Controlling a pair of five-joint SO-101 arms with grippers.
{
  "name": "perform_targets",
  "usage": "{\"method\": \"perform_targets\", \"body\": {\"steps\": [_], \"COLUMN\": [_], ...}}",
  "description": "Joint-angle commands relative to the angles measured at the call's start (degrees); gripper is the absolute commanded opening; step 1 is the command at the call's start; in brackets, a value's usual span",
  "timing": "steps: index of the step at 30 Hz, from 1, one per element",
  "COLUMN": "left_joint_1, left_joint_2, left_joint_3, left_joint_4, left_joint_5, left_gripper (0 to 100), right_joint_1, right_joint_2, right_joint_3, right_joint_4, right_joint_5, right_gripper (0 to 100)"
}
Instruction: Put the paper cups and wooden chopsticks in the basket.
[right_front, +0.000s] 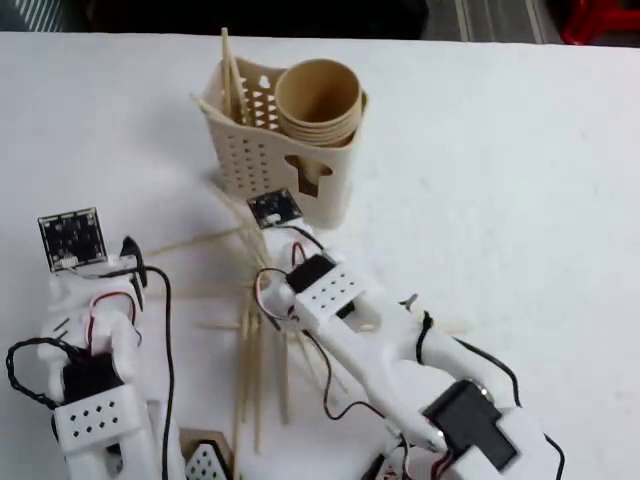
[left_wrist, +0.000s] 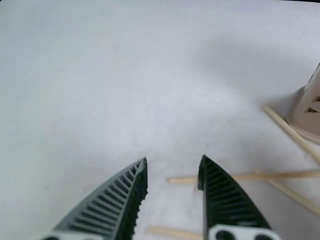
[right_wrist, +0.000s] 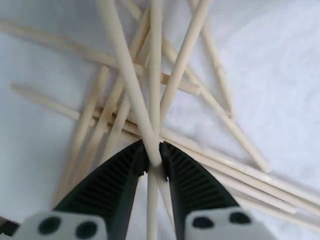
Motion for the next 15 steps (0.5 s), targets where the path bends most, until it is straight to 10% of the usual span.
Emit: {"method": "perform_targets", "body": {"steps": [1, 15], "left_joint_1": [-0.4, -0.4], "left_joint_2": [-0.84, -0.84], "left_joint_3": [-0.44, -0.44], "left_joint_4": [-1.14, -1.23], "left_joint_5": [-0.62, -0.62], "left_gripper": [18, 18], "right_joint_1": [-0.13, -0.22], "right_joint_2": [1.71, 3.82], "right_joint_3": [-3.78, -7.38], "right_joint_4": [2.15, 2.33], "right_joint_5": [-0.18, -3.43], "right_gripper": [9.7, 6.0]}}
